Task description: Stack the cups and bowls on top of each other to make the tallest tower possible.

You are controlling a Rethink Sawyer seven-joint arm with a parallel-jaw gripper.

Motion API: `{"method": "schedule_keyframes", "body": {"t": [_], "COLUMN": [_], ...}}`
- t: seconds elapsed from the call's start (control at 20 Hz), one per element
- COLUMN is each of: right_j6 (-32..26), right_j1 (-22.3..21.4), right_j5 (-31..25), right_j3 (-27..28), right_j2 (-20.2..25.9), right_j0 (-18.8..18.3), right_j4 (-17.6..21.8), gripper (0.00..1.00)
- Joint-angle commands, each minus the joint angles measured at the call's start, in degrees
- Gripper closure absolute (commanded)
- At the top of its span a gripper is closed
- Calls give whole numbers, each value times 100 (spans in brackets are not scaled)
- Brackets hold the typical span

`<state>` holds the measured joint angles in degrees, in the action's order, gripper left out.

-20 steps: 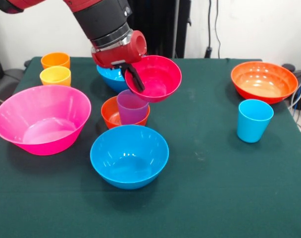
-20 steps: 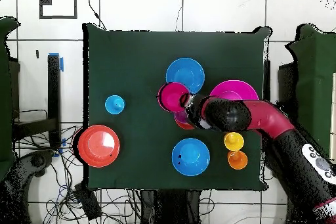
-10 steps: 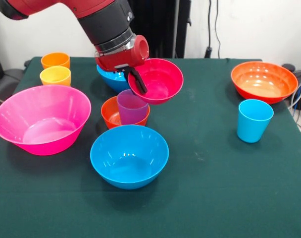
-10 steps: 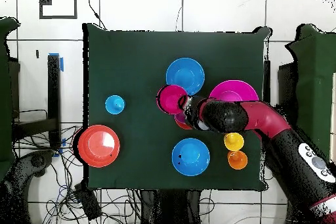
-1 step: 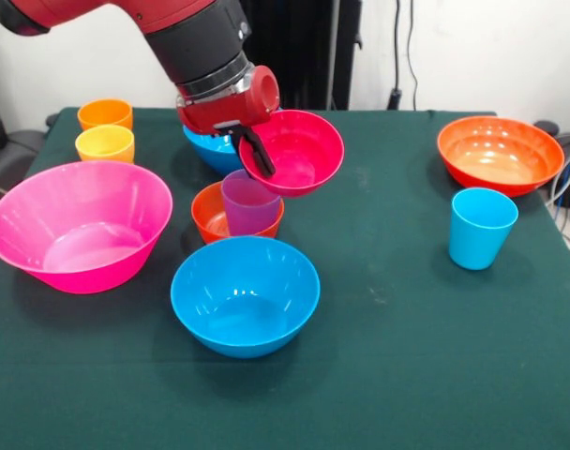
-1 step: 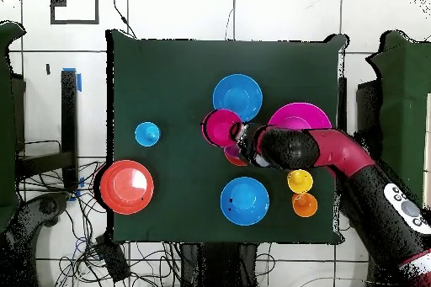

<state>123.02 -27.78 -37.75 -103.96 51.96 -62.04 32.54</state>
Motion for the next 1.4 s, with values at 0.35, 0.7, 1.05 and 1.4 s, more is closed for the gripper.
{"method": "schedule_keyframes", "body": {"t": [0.35,0.7,1.05,1.4], "right_j6": [-1614,-1564,-1676,-1771], "right_j1": [36,91,130,159], "right_j5": [-774,-645,-819,-1053], "right_j3": [510,472,662,625], "right_j2": [-218,-308,-386,-713], "right_j0": [76,9,16,21], "right_j4": [359,479,539,827], "gripper": [100,100,100,100]}}
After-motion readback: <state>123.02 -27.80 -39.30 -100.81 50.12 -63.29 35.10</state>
